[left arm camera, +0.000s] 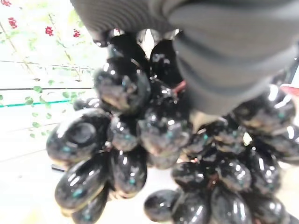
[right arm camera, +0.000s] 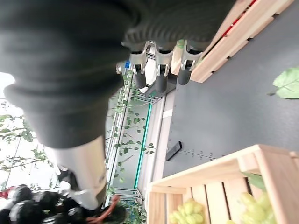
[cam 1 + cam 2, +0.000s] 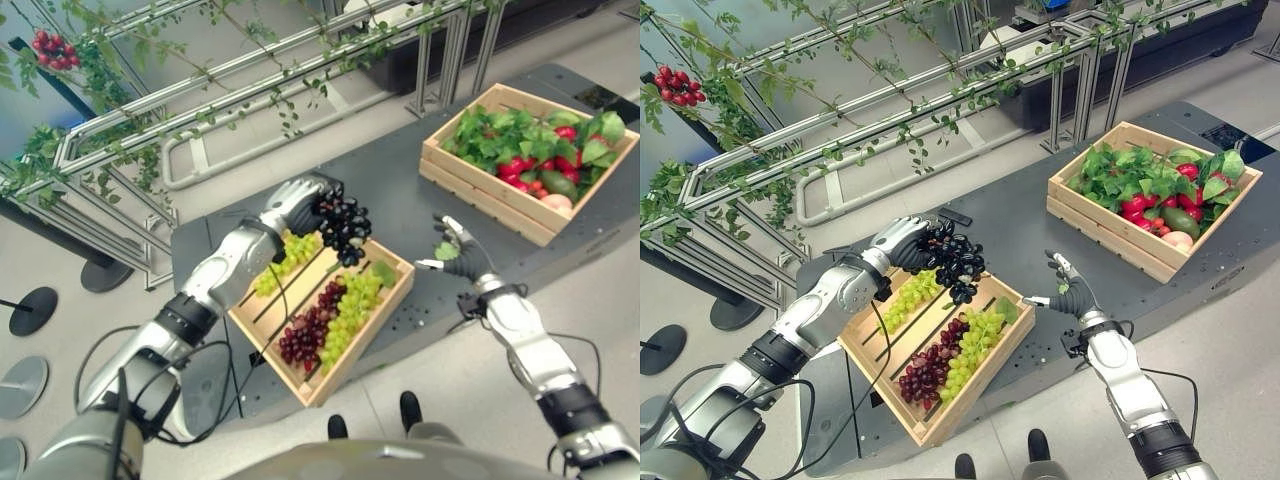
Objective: Pick up the fruits from the basket on one side to the basket on the other side
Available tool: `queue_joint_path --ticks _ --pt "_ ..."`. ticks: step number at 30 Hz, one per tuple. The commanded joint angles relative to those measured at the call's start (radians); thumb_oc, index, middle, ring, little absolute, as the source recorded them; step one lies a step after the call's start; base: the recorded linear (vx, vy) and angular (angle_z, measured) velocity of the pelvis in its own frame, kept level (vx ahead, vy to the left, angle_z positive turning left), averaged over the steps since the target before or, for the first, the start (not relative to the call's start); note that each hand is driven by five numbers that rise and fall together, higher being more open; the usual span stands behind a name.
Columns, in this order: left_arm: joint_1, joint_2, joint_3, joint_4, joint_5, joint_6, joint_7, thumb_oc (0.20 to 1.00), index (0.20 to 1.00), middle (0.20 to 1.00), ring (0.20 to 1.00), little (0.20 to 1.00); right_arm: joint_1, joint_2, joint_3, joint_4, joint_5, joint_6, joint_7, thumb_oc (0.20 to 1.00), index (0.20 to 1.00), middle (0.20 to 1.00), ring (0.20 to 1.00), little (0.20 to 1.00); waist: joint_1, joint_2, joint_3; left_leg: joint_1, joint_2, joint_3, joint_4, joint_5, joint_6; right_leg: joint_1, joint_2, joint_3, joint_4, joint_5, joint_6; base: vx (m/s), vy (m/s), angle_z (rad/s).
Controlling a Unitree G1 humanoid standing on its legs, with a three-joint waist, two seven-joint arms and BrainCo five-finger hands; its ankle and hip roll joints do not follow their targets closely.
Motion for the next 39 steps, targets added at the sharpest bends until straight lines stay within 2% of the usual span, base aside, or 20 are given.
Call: queue_joint_path --ticks 1,4,10,12,19,22,25,28,34,39 --pt "-0.034 0.019 0.127 -0.003 -0.035 -0.021 0.043 0.200 0.200 0.200 0.200 0.200 0.018 0.028 0.015 -0.024 -0.012 -0.057 0.005 1.000 1.000 1.000 1.000 1.000 -0.004 -0.064 -0.066 0.012 -0.065 0.017 0.009 -0.057 0.016 0.036 -0.050 0.016 0.004 -0.079 0.094 0.00 0.000 0.00" --pt "-0.044 0.014 0.128 -0.012 -0.053 -0.024 0.047 0.200 0.200 0.200 0.200 0.200 0.002 0.042 0.047 0.007 0.004 -0.058 0.018 1.000 1.000 1.000 1.000 1.000 -0.003 -0.063 -0.070 0.012 -0.064 0.016 0.008 -0.057 0.014 0.038 -0.049 0.014 0.004 -0.080 0.093 0.00 0.000 0.00" --pt "-0.041 -0.004 0.121 -0.024 -0.077 -0.034 0.065 0.200 0.200 0.200 0.200 0.200 -0.045 0.105 0.123 0.068 0.173 -0.092 0.046 1.000 1.000 1.000 1.000 1.000 0.004 -0.063 -0.075 0.017 -0.063 0.018 0.009 -0.059 0.013 0.041 -0.049 0.015 0.004 -0.082 0.093 0.00 0.000 0.00" --pt "-0.041 -0.002 0.119 -0.027 -0.080 -0.037 0.068 0.200 0.200 0.200 0.200 0.200 -0.063 0.113 0.151 0.083 0.182 -0.096 0.054 1.000 1.000 1.000 1.000 1.000 0.007 -0.064 -0.076 0.017 -0.063 0.018 0.009 -0.059 0.012 0.042 -0.049 0.013 0.004 -0.081 0.093 0.00 0.000 0.00" --pt "-0.040 0.014 0.104 -0.020 -0.049 -0.031 0.068 0.200 0.200 0.200 0.200 0.200 -0.079 0.111 0.170 0.060 0.149 -0.090 0.034 1.000 1.000 1.000 1.000 1.000 0.011 -0.062 -0.080 0.016 -0.062 0.017 0.008 -0.060 0.011 0.041 -0.048 0.010 0.004 -0.082 0.093 0.00 0.000 0.00" --pt "-0.058 0.016 0.079 0.003 0.001 -0.019 0.051 0.200 0.200 0.200 0.200 0.200 -0.092 0.083 0.165 0.021 0.067 -0.041 0.049 1.000 1.000 1.000 1.000 1.000 0.012 -0.065 -0.081 0.016 -0.062 0.016 0.008 -0.061 0.012 0.041 -0.049 0.010 0.004 -0.082 0.093 0.00 0.000 0.00" --pt "-0.072 0.002 0.060 0.020 0.039 -0.017 0.039 0.200 0.200 0.200 0.200 0.200 -0.109 0.061 0.171 -0.020 -0.016 -0.021 0.070 1.000 1.000 1.000 1.000 1.000 0.016 -0.069 -0.081 0.016 -0.062 0.013 0.009 -0.061 0.013 0.042 -0.050 0.007 0.004 -0.083 0.092 0.00 0.000 0.00" --pt "-0.083 -0.014 0.043 0.035 0.055 -0.016 0.036 0.200 0.200 0.200 0.200 0.200 -0.121 0.060 0.172 -0.030 -0.031 -0.022 0.066 1.000 1.000 1.000 1.000 1.000 0.017 -0.070 -0.080 0.015 -0.063 0.011 0.011 -0.062 0.015 0.042 -0.049 0.006 0.004 -0.083 0.092 0.00 0.000 0.00" --pt "-0.086 -0.033 0.024 0.052 0.050 -0.022 0.035 0.200 0.200 0.200 0.200 0.200 -0.126 0.083 0.151 -0.077 0.046 -0.044 0.044 1.000 1.000 1.000 1.000 1.000 0.017 -0.069 -0.076 0.011 -0.063 0.013 0.012 -0.059 0.017 0.036 -0.050 0.010 0.004 -0.079 0.093 0.00 0.000 0.00" --pt "-0.082 -0.039 0.016 0.053 0.062 -0.022 0.026 0.200 0.200 0.200 0.200 0.200 -0.152 0.076 0.155 -0.110 0.030 -0.036 0.055 1.000 1.000 1.000 1.000 1.000 0.020 -0.071 -0.073 0.004 -0.064 0.014 0.017 -0.052 0.019 0.031 -0.052 0.010 0.004 -0.071 0.091 -0.02 -0.001 0.00"
